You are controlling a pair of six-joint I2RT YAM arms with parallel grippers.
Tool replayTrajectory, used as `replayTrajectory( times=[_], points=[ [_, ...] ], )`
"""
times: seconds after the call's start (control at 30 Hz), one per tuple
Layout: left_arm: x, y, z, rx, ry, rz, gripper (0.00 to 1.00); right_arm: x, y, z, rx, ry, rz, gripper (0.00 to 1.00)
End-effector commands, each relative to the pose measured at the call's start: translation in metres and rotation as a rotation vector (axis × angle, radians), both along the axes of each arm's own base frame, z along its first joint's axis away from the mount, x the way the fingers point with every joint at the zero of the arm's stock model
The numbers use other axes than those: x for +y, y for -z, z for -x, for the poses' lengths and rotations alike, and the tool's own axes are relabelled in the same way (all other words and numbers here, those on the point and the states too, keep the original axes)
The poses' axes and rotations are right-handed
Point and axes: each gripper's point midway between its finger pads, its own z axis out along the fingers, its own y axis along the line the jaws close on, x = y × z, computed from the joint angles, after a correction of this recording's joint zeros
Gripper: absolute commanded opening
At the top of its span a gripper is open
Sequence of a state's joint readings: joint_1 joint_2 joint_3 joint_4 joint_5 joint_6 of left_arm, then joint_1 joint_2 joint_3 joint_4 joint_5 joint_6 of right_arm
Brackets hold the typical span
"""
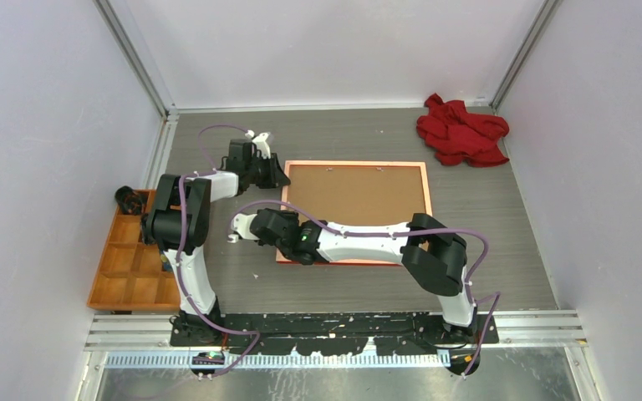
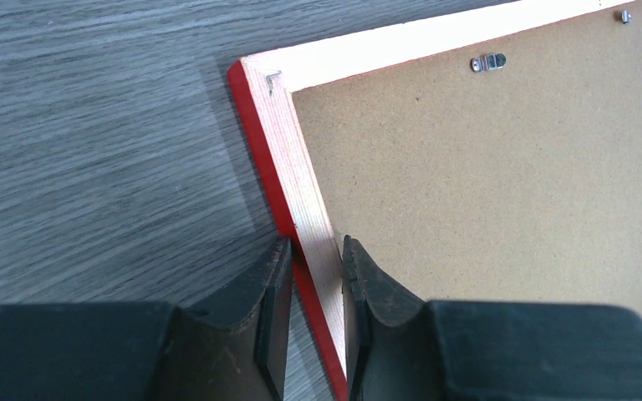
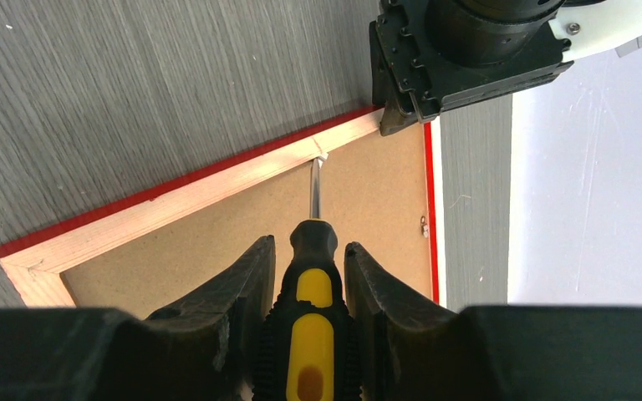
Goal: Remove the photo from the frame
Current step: Release the photo frame item from the photo frame.
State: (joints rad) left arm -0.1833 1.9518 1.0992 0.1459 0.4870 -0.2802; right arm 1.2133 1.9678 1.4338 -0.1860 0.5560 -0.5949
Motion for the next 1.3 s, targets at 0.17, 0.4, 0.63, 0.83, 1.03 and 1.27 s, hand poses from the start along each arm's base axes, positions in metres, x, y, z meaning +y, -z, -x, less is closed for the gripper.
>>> replayTrajectory(
  times=[0.17,0.4,0.63,0.83,1.03,1.27],
  points=[
    [-0.004,0.009,0.022,0.064,0.058,0.016,0.23,-0.021,0.017,-0.011,0.089,0.063,0.034,0.01],
    [-0.004,0.008,0.022,0.063,0.058,0.016,0.23,-0.023,0.017,-0.012,0.122,0.071,0.019,0.01],
    [-0.004,0.008,0.022,0.063,0.058,0.016,0.23,-0.026,0.019,-0.016,0.128,0.083,0.017,0.01],
    [-0.004,0.008,0.022,0.062,0.059,0.016,0.23,-0.028,0.020,-0.019,0.135,0.092,0.006,0.01],
    [-0.004,0.008,0.022,0.063,0.059,0.018,0.23,-0.028,0.028,-0.018,0.144,0.087,0.020,0.01],
    [-0.004,0.008,0.022,0.064,0.058,0.019,0.23,-0.029,0.033,-0.019,0.147,0.087,0.030,0.01]
  ],
)
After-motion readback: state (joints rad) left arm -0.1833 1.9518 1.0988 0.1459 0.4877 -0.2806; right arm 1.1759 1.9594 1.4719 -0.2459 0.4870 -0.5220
